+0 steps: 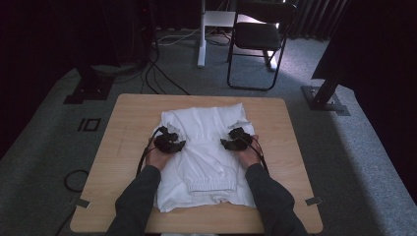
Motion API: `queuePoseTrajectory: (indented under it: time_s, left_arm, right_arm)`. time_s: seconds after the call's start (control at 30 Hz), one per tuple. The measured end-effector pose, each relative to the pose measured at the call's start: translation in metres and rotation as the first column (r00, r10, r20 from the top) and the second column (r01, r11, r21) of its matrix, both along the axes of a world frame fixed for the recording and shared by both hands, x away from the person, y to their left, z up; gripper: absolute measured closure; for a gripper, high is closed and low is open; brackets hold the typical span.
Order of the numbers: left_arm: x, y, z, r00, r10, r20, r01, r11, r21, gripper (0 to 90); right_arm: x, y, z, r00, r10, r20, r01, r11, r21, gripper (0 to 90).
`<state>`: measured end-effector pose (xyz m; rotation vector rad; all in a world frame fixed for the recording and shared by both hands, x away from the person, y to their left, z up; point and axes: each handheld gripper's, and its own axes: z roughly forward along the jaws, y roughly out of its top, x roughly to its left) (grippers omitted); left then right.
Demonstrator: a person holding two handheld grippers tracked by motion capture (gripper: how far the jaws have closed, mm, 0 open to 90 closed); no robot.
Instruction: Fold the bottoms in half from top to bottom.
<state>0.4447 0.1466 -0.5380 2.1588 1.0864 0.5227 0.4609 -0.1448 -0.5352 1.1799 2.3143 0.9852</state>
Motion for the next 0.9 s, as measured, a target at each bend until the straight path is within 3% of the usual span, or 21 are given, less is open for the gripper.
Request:
queuePoseTrajectory:
  time_s: [0.07, 0.17, 0.43, 0.67, 0.9]
  left_arm:
    - [-0.001, 0.001, -0.004, 1.0000, 0.000, 0.000, 0.000, 0.9999, -0.012, 56.3]
    - [-0.003, 0.005, -0.005, 0.9996, 0.006, -0.028, -0.007, 0.9984, -0.056, 56.3]
    - [-0.022, 0.010, -0.009, 0.9993, -0.024, -0.029, 0.021, 0.9952, -0.096, 56.3]
    - [-0.056, 0.009, -0.011, 0.9975, -0.066, -0.024, 0.063, 0.9924, -0.105, 56.3]
    - [-0.085, 0.010, -0.014, 0.9956, -0.092, -0.019, 0.089, 0.9888, -0.120, 56.3]
  right_arm:
    - [0.002, 0.001, -0.011, 0.9995, -0.008, -0.030, 0.008, 1.000, 0.003, 48.8]
    - [-0.001, -0.003, -0.015, 0.9994, -0.022, -0.028, 0.024, 0.998, 0.054, 48.9]
    - [-0.021, -0.007, -0.017, 0.9998, -0.008, -0.018, 0.009, 0.998, 0.058, 49.1]
    - [-0.062, -0.015, -0.019, 0.9998, 0.014, -0.012, -0.013, 0.998, 0.058, 49.1]
    - [-0.092, -0.019, -0.019, 0.9997, 0.024, -0.011, -0.023, 0.999, 0.048, 49.2]
